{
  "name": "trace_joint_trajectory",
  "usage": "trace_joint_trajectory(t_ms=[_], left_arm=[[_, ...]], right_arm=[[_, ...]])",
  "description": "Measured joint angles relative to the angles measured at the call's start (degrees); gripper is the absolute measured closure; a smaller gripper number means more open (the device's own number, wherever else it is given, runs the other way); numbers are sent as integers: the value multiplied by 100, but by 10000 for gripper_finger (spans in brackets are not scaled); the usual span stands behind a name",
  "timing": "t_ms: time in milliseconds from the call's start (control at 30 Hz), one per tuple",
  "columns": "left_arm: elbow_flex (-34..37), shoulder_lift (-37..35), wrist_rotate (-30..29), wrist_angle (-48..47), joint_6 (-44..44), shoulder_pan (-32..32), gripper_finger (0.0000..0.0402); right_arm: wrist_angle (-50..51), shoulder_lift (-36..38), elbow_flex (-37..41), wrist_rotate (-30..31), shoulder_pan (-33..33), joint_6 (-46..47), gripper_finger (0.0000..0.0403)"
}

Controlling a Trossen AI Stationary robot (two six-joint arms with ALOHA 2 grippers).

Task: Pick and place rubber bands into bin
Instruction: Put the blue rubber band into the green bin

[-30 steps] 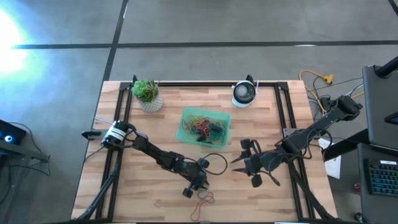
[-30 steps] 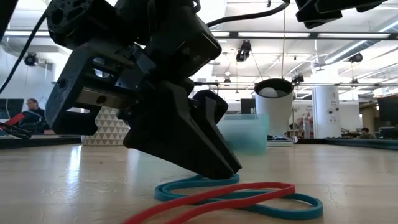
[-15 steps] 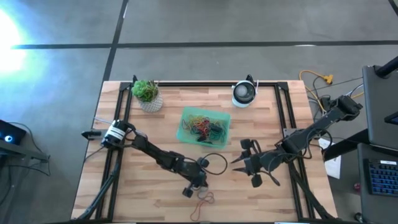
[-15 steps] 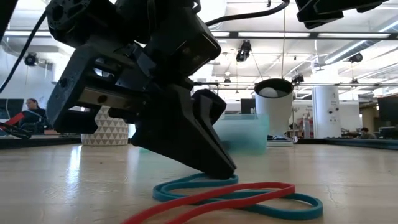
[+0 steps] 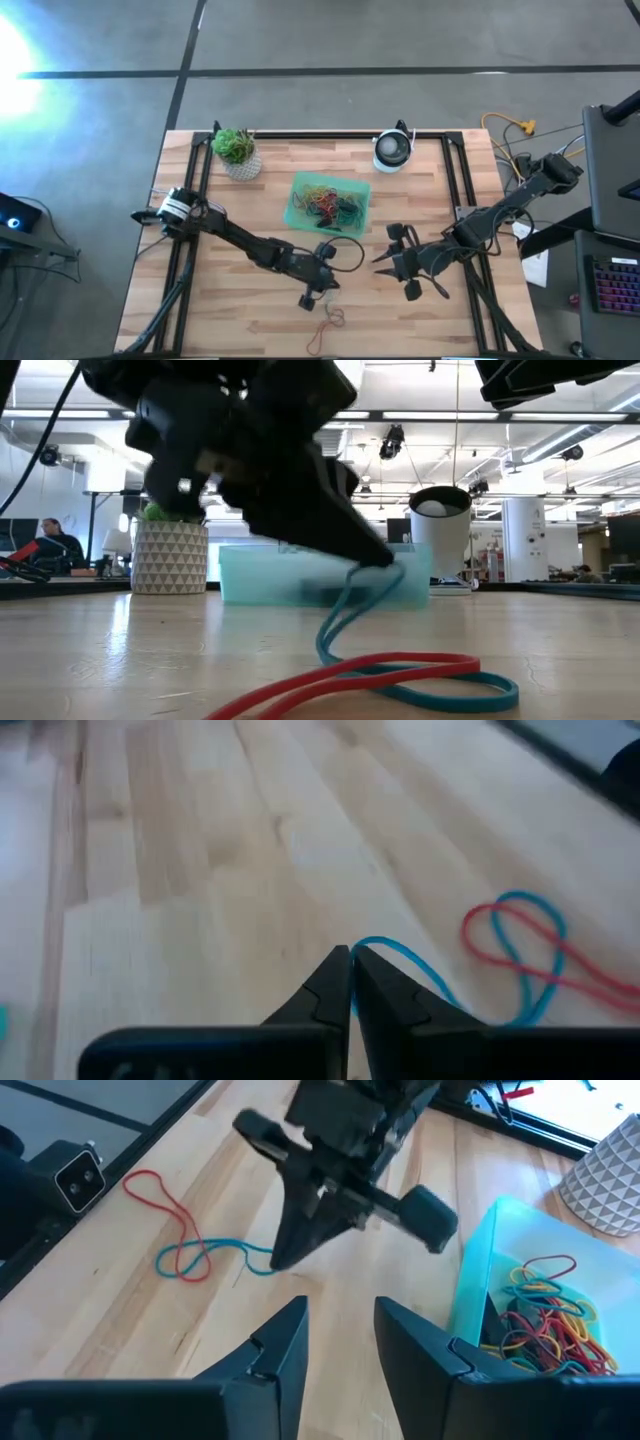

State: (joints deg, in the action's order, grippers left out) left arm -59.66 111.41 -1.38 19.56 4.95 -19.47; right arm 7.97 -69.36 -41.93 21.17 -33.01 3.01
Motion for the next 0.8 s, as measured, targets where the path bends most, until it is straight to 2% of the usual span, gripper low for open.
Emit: trace_joint_trajectory(t_ms=[167, 567, 800], left_arm=[[37, -351, -2, -41, 77, -11, 401], [83, -1499, -1141, -1073, 678, -52, 401], [78, -2169, -1418, -1159, 1176, -52, 401]], right_arm=[[16, -2, 6, -1, 0, 1, 297], [30, -2, 39, 0, 0, -4, 312], [26, -2, 50, 0, 0, -18, 319]])
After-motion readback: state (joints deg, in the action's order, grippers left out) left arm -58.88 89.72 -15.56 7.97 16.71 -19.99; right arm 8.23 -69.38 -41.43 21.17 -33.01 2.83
